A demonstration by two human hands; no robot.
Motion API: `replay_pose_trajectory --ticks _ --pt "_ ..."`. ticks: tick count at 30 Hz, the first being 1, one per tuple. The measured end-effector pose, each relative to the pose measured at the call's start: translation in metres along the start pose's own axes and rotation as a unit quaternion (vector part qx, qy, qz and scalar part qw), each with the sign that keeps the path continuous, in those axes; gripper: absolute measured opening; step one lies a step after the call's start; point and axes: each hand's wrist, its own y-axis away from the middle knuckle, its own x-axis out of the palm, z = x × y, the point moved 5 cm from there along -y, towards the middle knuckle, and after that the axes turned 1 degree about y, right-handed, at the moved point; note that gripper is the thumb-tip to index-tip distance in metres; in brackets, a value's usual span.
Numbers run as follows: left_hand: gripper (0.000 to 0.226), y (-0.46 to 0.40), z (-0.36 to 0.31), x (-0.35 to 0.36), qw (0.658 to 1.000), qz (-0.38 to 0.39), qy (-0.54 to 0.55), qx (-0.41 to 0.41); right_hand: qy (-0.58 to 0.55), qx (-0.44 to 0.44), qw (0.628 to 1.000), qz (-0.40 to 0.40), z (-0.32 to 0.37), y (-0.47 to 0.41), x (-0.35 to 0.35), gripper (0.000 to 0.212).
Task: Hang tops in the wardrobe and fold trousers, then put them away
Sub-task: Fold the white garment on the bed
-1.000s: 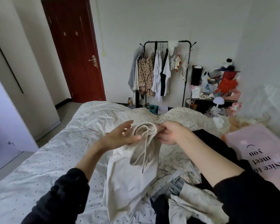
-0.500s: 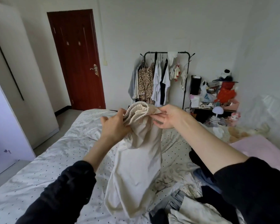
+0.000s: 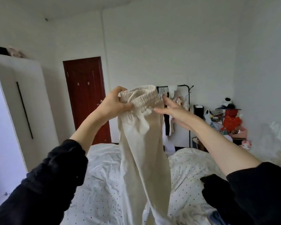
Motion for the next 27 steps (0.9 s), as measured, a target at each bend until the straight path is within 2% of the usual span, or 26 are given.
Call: replay_pose_trajectory --ticks 2,6,8,10,12,15,17,19,22,24,27 --pt "0.035 -0.004 -0.01 -0.007 0.999 0.027 0.034 0.004 -0.026 0.003 0.998 0.06 0.001 0.0 0.004 0.087" --pt "0.041 -0.008 -0.007 -0.024 0.998 0.058 0.034 -0.013 -0.061 -0.019 0.996 0.057 0.016 -0.006 -0.002 0.048" --pt "0.049 -0.006 0.002 -0.038 0.998 0.021 0.049 -0.023 -0.042 -0.047 0.996 0.067 0.031 -0.013 0.001 0.023" --pt "0.063 0.004 0.014 -0.048 0.997 -0.024 0.073 -0.029 -0.032 -0.071 0.995 0.063 0.044 -0.018 0.009 0.006" --pt "0.083 0.02 0.028 -0.057 0.994 -0.03 0.096 -0.044 -0.048 -0.091 0.994 0.043 0.055 -0.025 0.021 0.002" --pt "0.104 0.046 0.052 -0.054 0.985 0.066 0.142 -0.074 -0.064 -0.116 0.991 -0.004 0.066 -0.032 0.031 0.001" --pt "0.109 0.061 0.057 -0.051 0.98 0.119 0.137 -0.087 -0.051 -0.127 0.99 -0.023 0.074 -0.033 0.036 0.002" --pt "0.104 0.068 0.056 -0.057 0.981 0.107 0.133 -0.096 -0.034 -0.132 0.99 -0.033 0.081 -0.034 0.042 0.006" --pt "0.06 0.066 0.051 -0.074 0.99 -0.006 0.113 -0.09 -0.034 -0.138 0.989 -0.04 0.085 -0.034 0.048 0.011" --pt "0.038 0.063 0.045 -0.083 0.992 -0.046 0.097 -0.065 -0.038 -0.139 0.989 -0.045 0.086 -0.033 0.051 0.015" --pt "0.028 0.061 0.042 -0.089 0.992 -0.09 0.084 -0.036 -0.045 -0.139 0.988 -0.04 0.085 -0.03 0.057 0.02"
